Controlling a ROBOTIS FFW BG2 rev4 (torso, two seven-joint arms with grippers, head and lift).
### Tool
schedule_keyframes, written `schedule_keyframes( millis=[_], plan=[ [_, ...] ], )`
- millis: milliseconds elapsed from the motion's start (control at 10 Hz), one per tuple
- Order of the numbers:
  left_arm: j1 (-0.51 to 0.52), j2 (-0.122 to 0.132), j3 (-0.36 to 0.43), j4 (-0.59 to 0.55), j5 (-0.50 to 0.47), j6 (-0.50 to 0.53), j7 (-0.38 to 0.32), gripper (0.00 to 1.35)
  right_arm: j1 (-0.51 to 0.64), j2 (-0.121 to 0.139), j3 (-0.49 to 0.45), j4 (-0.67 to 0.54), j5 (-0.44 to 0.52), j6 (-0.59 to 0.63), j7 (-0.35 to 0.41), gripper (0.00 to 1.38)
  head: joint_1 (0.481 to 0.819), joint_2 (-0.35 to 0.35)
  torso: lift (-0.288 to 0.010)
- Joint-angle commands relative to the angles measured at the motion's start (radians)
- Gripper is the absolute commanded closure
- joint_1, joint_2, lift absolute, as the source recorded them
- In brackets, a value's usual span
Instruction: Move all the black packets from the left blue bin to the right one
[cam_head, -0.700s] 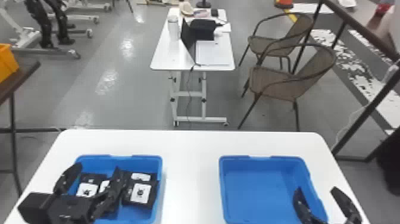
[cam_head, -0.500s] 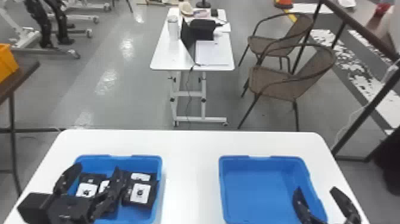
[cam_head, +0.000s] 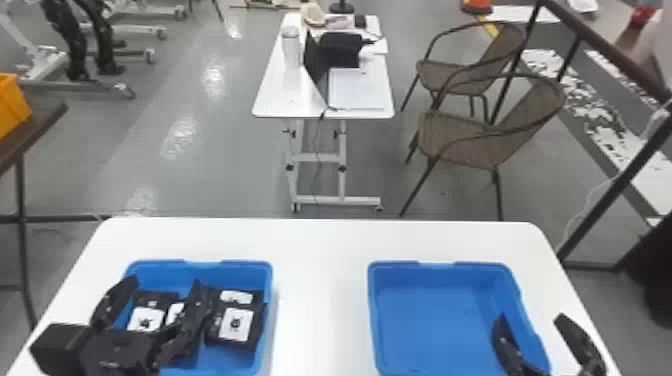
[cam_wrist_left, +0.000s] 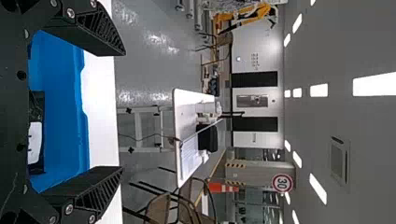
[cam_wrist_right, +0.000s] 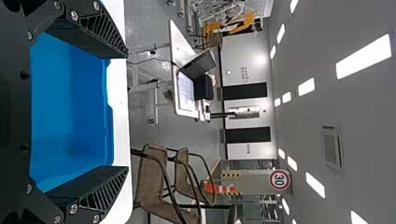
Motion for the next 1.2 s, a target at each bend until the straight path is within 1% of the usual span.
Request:
schedule_keyframes(
  millis=[0,200,300,500,700,1000,1100],
  plan=[
    [-0.009,0.000,-0.002,0.017,0.030,0.015,0.000,0.16,0.000,0.001,0.000,-0.001,-0.004,0.002,0.002,0.17,0.695,-0.018,0.000],
    [-0.048,-0.001,0.003,0.046,0.057,0.078,0.000,0.16,-0.006,0.001,0.003,0.001,-0.012,0.007,0.006,0.17,0.695,-0.011,0.000],
    [-0.069,-0.001,0.001,0.075,0.119,0.142,-0.002,0.16,-0.009,0.001,0.003,0.004,-0.015,0.008,0.012,0.17,0.695,-0.007,0.000],
    [-0.106,0.002,0.003,0.133,0.120,0.194,-0.015,0.16,-0.012,0.001,0.003,0.007,-0.018,0.016,0.018,0.17,0.695,0.007,0.000],
    [-0.155,0.005,0.004,0.198,0.140,0.296,-0.051,0.16,-0.018,0.001,0.003,0.012,-0.023,0.019,0.028,0.17,0.695,0.016,0.000],
    [-0.213,-0.001,0.009,0.244,0.160,0.474,-0.054,0.16,-0.021,0.001,0.003,0.018,-0.024,0.022,0.032,0.17,0.695,0.022,0.000],
    [-0.224,-0.001,0.012,0.251,0.151,0.509,-0.054,0.16,-0.021,0.001,0.002,0.018,-0.027,0.022,0.032,0.17,0.695,0.023,0.000]
  ],
)
